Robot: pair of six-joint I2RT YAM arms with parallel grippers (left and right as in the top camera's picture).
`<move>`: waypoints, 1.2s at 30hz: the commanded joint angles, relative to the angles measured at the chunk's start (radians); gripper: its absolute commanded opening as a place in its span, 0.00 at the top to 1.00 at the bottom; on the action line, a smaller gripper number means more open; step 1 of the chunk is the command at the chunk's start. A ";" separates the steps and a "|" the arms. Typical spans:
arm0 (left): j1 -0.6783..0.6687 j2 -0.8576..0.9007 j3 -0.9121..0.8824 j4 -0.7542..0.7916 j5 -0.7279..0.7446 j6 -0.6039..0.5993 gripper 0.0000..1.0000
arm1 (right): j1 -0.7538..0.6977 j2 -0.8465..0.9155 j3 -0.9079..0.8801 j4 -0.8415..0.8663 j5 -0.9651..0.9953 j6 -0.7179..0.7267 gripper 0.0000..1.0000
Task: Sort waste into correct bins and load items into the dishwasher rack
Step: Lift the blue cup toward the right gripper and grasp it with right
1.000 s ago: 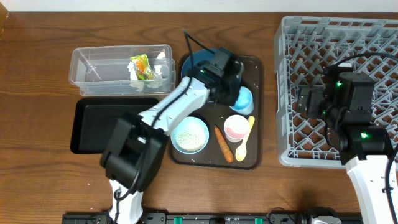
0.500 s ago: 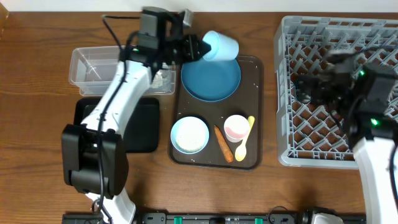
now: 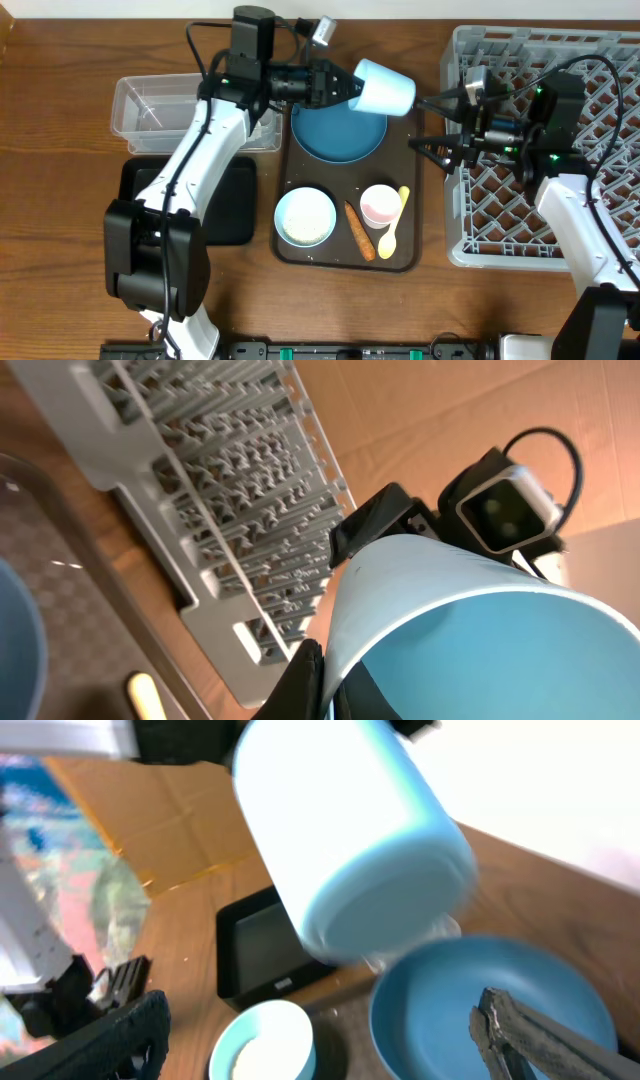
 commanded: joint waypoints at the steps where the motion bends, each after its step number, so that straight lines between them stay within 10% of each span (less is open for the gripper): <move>1: -0.019 0.013 0.009 0.005 0.035 -0.017 0.94 | 0.030 0.003 0.014 0.047 -0.023 0.041 0.05; 36: -0.056 0.013 0.009 0.005 0.035 -0.035 0.94 | 0.079 0.003 0.014 0.221 0.034 0.087 0.30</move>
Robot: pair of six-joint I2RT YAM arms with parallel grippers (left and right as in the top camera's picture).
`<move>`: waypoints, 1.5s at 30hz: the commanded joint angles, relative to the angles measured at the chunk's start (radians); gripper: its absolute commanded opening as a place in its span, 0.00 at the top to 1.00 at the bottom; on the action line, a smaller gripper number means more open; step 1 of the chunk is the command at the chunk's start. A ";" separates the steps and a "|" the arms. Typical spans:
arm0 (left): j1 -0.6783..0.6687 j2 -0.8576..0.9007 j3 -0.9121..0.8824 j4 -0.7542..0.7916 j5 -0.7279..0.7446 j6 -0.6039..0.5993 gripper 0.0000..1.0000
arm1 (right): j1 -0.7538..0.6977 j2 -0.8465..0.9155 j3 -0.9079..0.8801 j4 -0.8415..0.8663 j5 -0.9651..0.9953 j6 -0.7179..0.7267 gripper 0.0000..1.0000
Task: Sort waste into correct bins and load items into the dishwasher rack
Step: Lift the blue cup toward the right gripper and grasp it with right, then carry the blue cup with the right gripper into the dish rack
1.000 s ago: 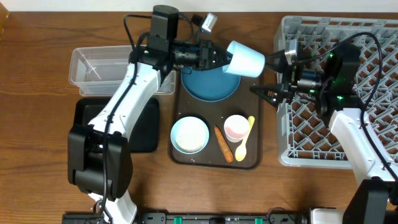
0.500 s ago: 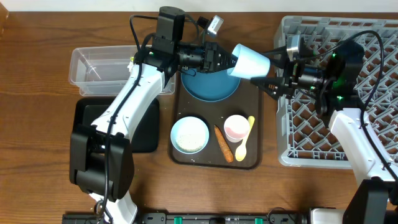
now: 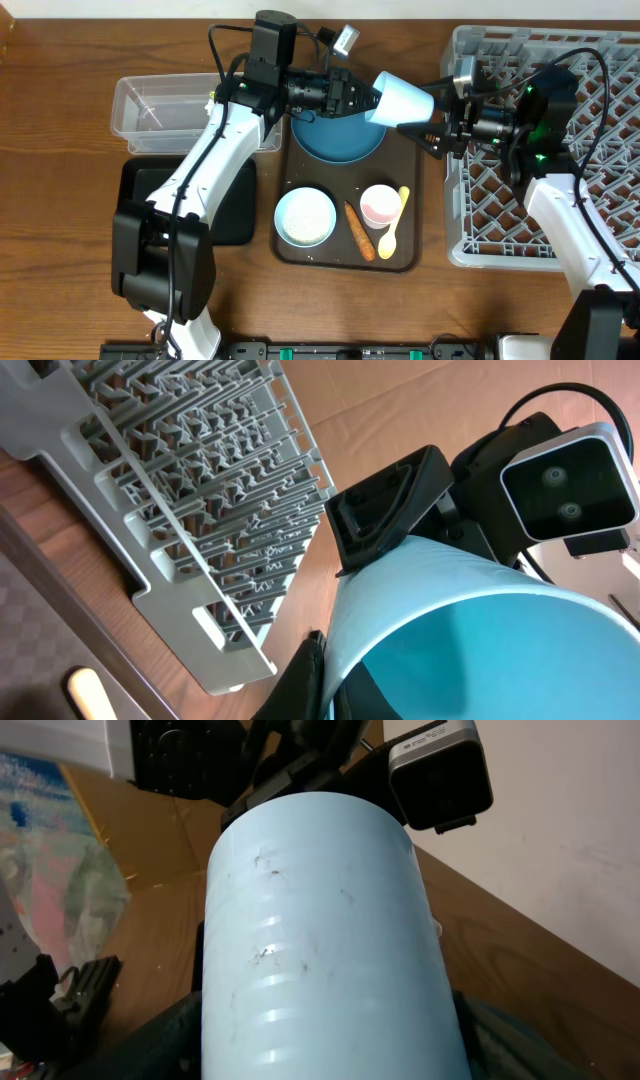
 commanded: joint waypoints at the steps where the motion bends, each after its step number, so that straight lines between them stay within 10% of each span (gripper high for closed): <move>1: 0.000 0.013 0.009 0.005 0.005 -0.010 0.94 | 0.018 0.003 0.013 0.006 -0.025 0.000 0.31; 12: 0.000 0.013 0.009 0.005 0.000 -0.009 0.93 | 0.018 0.003 0.013 0.030 -0.024 0.002 0.46; 21: 0.000 0.013 0.009 -0.154 -0.332 0.088 0.61 | 0.016 0.003 0.013 -0.160 0.142 0.073 0.53; 29: 0.014 0.005 0.009 -0.368 -0.679 0.222 0.60 | 0.016 -0.002 0.013 -0.360 0.428 0.134 0.99; 45: 0.066 -0.179 0.009 -0.624 -1.142 0.333 0.60 | -0.134 -0.193 0.278 -1.006 1.100 0.129 0.99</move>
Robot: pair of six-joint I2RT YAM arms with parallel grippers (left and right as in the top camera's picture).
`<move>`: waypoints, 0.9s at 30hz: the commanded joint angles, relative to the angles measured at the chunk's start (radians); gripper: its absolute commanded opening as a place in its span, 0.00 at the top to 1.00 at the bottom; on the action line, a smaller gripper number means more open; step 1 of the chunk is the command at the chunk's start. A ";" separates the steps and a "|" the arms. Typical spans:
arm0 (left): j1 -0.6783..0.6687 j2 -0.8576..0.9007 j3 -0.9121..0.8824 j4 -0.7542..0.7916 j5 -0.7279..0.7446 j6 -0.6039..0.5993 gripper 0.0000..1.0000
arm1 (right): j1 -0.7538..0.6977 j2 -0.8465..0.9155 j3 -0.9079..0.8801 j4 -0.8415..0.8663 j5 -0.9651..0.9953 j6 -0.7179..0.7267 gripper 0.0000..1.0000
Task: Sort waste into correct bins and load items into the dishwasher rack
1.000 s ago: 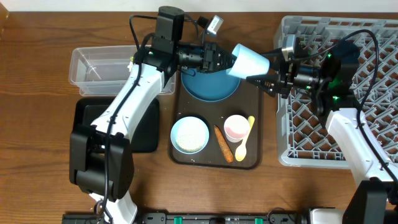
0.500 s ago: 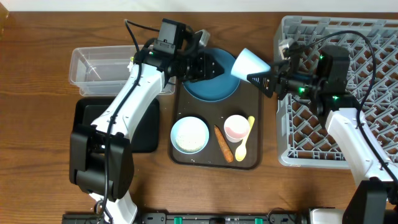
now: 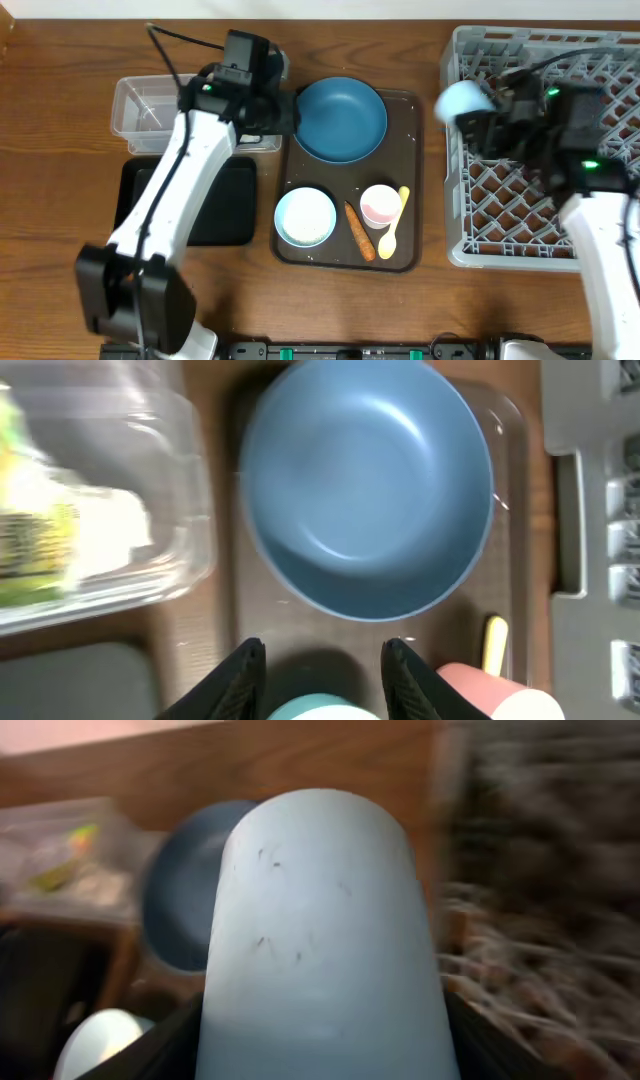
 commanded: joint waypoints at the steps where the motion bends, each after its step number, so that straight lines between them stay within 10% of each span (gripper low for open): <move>1: 0.001 -0.022 0.009 -0.010 -0.104 0.029 0.60 | -0.062 -0.012 0.123 -0.118 0.218 -0.002 0.99; 12: 0.000 -0.022 0.009 -0.009 -0.104 0.029 0.60 | -0.361 0.161 0.431 -0.517 0.323 0.029 0.99; 27: 0.000 -0.022 0.009 -0.009 -0.104 0.028 0.60 | -0.678 0.510 0.603 -0.637 0.484 0.066 0.99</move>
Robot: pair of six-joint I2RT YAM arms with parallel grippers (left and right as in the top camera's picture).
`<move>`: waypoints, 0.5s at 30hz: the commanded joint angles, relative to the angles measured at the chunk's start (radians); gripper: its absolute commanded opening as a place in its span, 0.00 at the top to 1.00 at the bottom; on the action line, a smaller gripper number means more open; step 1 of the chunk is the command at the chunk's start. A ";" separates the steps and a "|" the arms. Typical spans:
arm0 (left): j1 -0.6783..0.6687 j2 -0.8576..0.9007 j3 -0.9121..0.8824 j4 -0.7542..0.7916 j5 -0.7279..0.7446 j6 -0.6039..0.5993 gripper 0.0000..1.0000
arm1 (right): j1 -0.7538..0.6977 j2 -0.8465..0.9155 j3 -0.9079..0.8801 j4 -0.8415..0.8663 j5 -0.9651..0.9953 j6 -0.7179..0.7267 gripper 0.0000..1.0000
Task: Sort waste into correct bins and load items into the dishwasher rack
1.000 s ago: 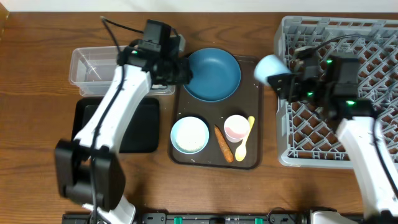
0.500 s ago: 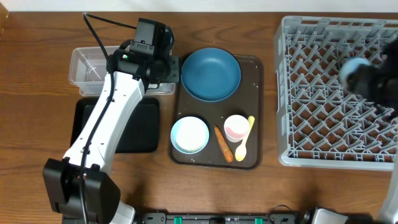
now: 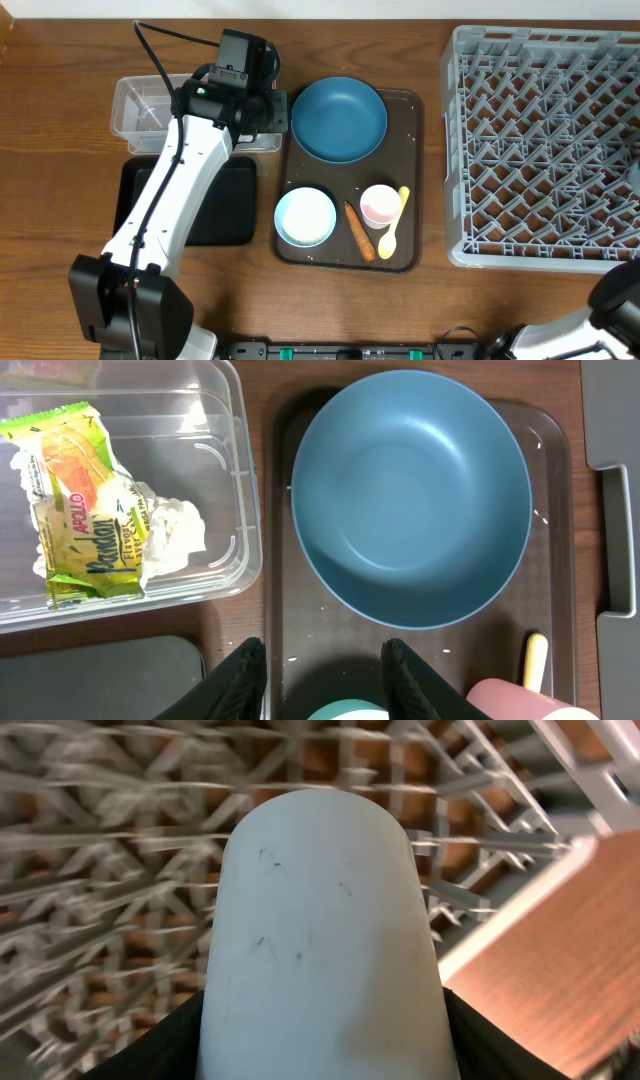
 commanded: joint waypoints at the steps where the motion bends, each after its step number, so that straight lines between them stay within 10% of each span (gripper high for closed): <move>1: 0.000 0.002 0.009 -0.004 -0.016 0.013 0.60 | -0.046 0.047 0.025 0.003 0.031 0.018 0.99; 15: 0.000 0.002 0.009 -0.013 -0.016 0.013 0.60 | -0.120 0.133 0.024 0.060 0.041 0.018 0.95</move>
